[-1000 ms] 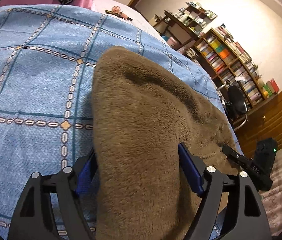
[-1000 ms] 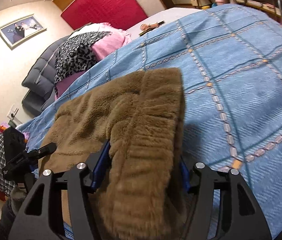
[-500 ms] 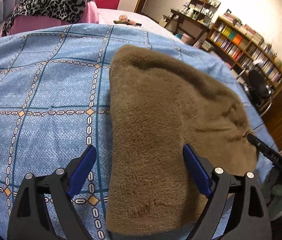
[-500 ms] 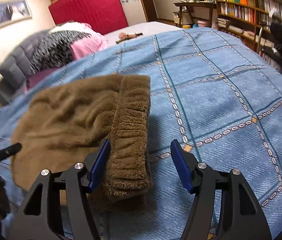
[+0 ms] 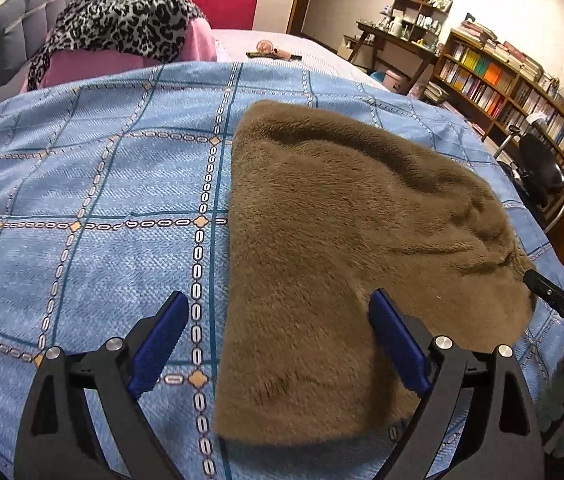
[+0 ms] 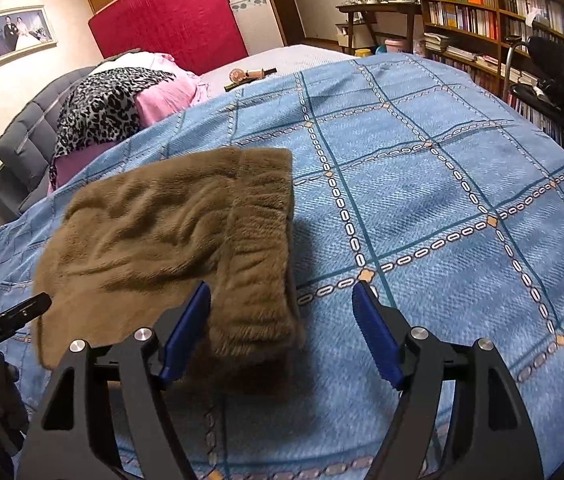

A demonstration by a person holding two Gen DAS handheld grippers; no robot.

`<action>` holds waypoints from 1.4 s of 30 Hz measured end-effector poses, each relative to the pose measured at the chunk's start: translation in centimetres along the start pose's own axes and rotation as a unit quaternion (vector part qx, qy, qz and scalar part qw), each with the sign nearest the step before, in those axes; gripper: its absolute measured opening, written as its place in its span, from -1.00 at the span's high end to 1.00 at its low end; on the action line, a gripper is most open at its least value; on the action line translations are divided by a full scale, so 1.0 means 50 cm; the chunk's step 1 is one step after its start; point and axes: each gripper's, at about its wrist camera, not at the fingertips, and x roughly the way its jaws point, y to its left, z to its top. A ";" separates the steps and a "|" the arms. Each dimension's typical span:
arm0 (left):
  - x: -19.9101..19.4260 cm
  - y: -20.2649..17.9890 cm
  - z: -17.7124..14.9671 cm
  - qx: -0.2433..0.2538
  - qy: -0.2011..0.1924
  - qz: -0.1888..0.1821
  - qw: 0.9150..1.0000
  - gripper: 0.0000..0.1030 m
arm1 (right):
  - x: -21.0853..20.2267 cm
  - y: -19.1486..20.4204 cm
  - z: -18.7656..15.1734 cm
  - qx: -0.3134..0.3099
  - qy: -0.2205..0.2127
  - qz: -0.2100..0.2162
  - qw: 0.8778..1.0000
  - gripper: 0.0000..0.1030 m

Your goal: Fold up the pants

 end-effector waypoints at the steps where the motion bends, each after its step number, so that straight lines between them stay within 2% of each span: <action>1: -0.008 -0.006 -0.002 0.003 -0.003 0.001 1.000 -0.76 | -0.008 0.004 -0.003 -0.001 -0.002 0.002 1.000 -0.51; 5: -0.048 -0.034 -0.006 0.021 -0.021 0.000 1.000 -0.78 | -0.044 0.029 -0.014 -0.008 -0.015 0.013 1.000 -0.55; 8: -0.084 -0.055 -0.001 0.030 -0.039 0.006 0.999 -0.87 | -0.074 0.049 -0.018 -0.014 -0.026 0.024 0.999 -0.57; 11: -0.122 -0.074 0.000 0.040 -0.061 0.016 0.997 -0.87 | -0.111 0.074 -0.018 -0.026 -0.045 0.038 0.998 -0.72; 13: -0.147 -0.089 0.003 0.045 -0.072 0.025 0.996 -0.87 | -0.136 0.092 -0.018 -0.037 -0.058 0.041 0.997 -0.72; 17: -0.179 -0.104 0.004 0.046 -0.079 0.043 0.995 -0.87 | -0.177 0.121 -0.018 -0.052 -0.081 0.048 0.994 -0.90; 22: -0.213 -0.113 0.000 0.040 -0.089 0.059 0.993 -0.87 | -0.224 0.154 -0.024 -0.072 -0.109 0.044 0.991 -0.94; 33: -0.262 -0.128 -0.018 0.051 -0.119 0.108 0.986 -0.87 | -0.274 0.166 -0.035 -0.071 -0.130 0.032 0.988 -0.94; 40: -0.275 -0.150 -0.032 0.075 -0.139 0.161 0.974 -0.87 | -0.296 0.186 -0.047 -0.096 -0.146 0.019 0.984 -0.94; 42: -0.274 -0.151 -0.035 0.079 -0.137 0.163 0.974 -0.87 | -0.299 0.188 -0.050 -0.100 -0.149 0.016 0.984 -0.94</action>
